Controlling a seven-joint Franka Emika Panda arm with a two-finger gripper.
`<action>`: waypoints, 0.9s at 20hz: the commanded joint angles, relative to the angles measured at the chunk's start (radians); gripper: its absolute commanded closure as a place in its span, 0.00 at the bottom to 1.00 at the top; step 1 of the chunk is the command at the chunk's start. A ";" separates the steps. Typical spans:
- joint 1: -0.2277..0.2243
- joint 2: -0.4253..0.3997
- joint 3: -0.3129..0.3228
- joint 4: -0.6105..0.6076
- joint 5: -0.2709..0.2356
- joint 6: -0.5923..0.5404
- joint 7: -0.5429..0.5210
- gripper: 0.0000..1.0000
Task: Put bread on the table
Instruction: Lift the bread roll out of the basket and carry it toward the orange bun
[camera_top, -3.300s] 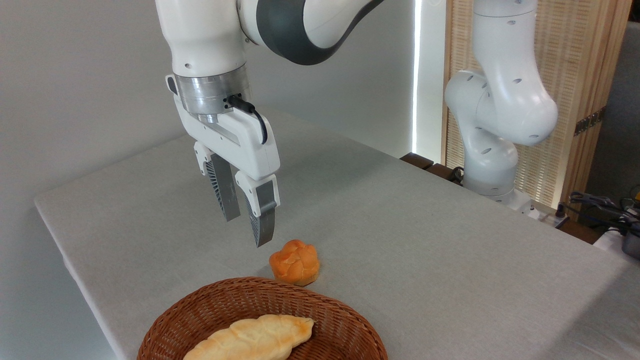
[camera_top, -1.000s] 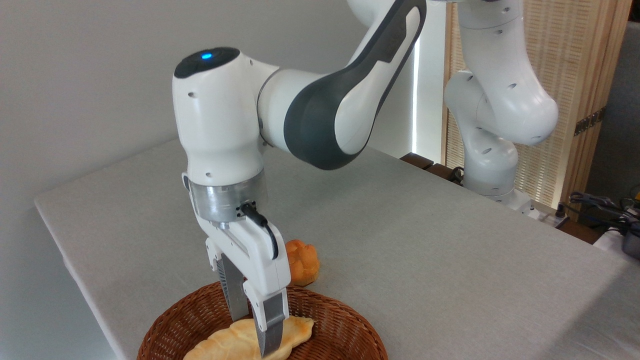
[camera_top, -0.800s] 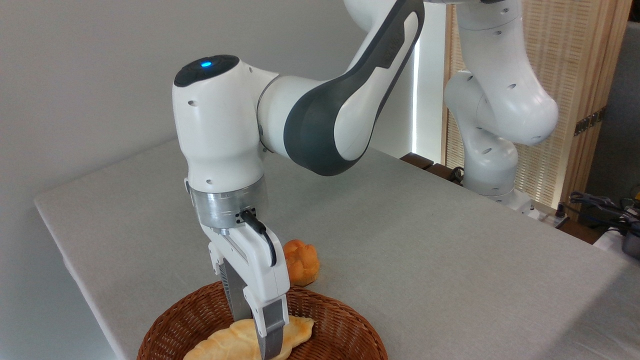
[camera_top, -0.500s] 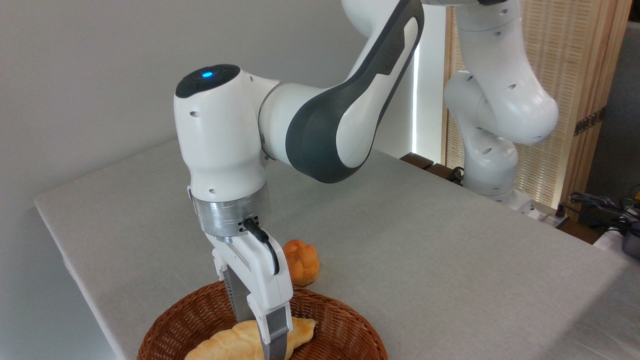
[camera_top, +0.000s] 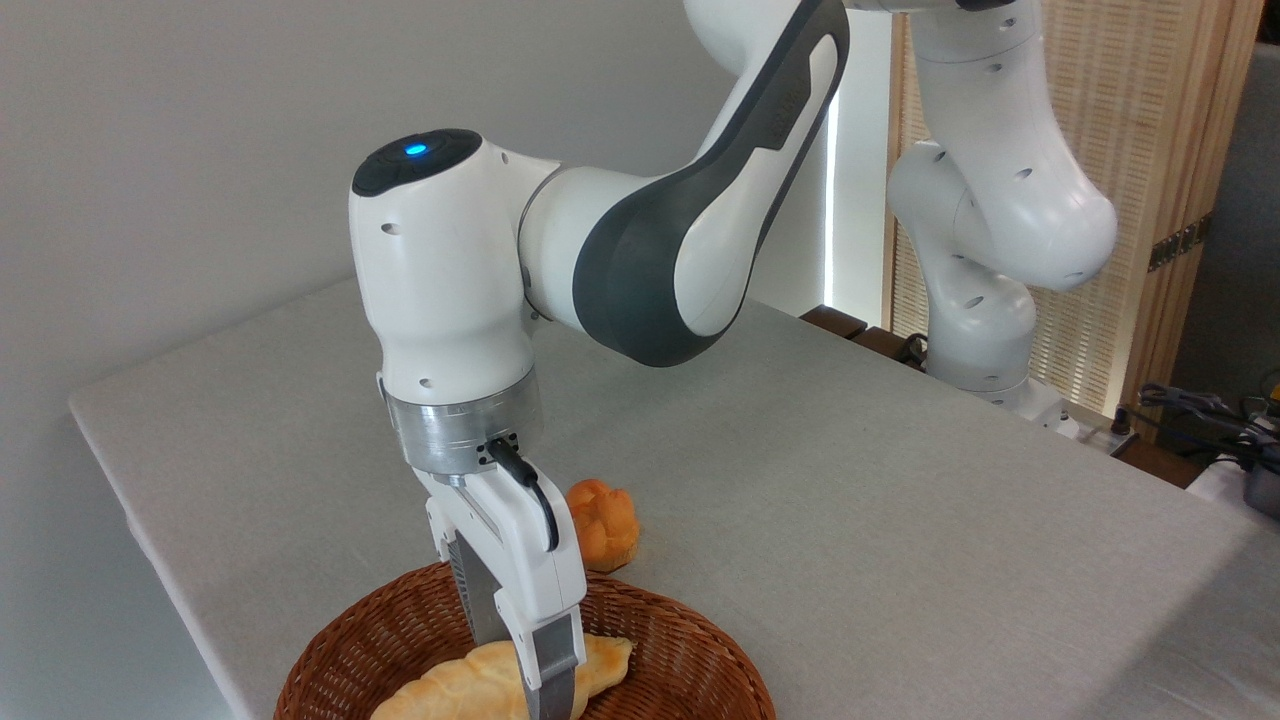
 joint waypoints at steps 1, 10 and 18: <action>0.004 -0.002 0.004 -0.003 0.015 0.015 0.019 0.49; 0.013 -0.076 -0.002 0.004 0.001 0.015 0.012 0.49; 0.002 -0.247 -0.033 -0.039 -0.011 -0.173 -0.043 0.44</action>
